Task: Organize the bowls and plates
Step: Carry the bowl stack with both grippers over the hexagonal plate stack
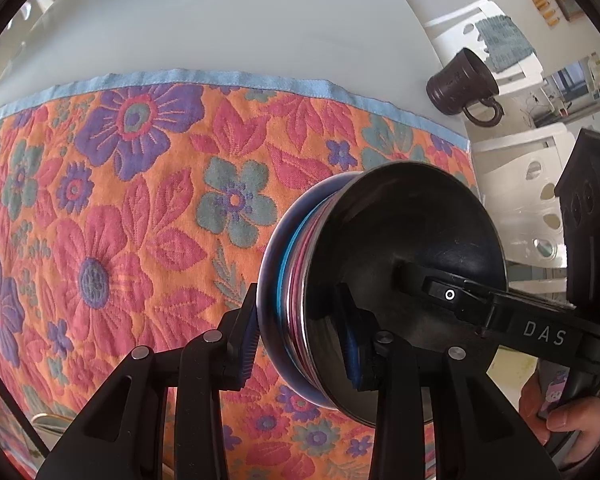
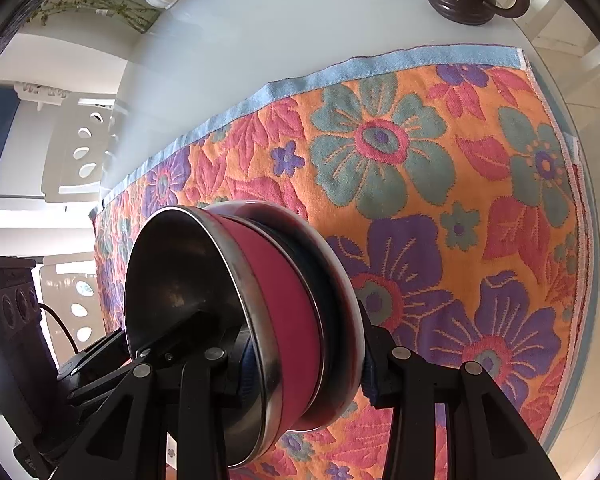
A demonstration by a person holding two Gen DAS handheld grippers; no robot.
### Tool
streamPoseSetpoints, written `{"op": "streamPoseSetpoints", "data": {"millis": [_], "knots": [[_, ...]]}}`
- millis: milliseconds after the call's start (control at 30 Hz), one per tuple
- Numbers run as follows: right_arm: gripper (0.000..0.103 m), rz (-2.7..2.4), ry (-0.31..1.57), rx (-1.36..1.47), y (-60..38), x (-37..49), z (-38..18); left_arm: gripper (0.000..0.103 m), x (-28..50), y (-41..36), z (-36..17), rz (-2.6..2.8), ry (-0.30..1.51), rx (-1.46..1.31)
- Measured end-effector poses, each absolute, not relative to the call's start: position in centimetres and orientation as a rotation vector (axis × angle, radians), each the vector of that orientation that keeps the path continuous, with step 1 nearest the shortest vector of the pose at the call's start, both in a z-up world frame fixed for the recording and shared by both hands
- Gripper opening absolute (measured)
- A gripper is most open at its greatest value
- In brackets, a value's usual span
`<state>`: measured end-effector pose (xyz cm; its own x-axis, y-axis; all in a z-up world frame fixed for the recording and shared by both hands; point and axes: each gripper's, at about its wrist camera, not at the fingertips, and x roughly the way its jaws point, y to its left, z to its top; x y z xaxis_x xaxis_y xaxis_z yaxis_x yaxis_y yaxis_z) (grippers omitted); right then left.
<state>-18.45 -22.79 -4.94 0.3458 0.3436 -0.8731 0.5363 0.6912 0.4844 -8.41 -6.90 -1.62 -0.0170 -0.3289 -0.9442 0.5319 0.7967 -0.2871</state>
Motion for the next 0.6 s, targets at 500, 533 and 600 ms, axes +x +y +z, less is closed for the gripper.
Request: {"op": "streamPoseSetpoints", "data": {"millis": [500,533,600], "knots": [[0.04,-0.085,1.279,0.774,-19.4,-16.7,-2.6,0.032,-8.2,-2.1,0.5,-0.628,1.414,0.103],[0.04,-0.08,1.281,0.766,-19.0,-16.5,-2.4,0.032,-8.2,-1.6,0.7,-0.621,1.414,0.093],[0.04,-0.072,1.281,0.748,-17.8,-16.3,-1.8,0.032,-8.1,-0.5,1.3,-0.613,1.411,0.081]]}}
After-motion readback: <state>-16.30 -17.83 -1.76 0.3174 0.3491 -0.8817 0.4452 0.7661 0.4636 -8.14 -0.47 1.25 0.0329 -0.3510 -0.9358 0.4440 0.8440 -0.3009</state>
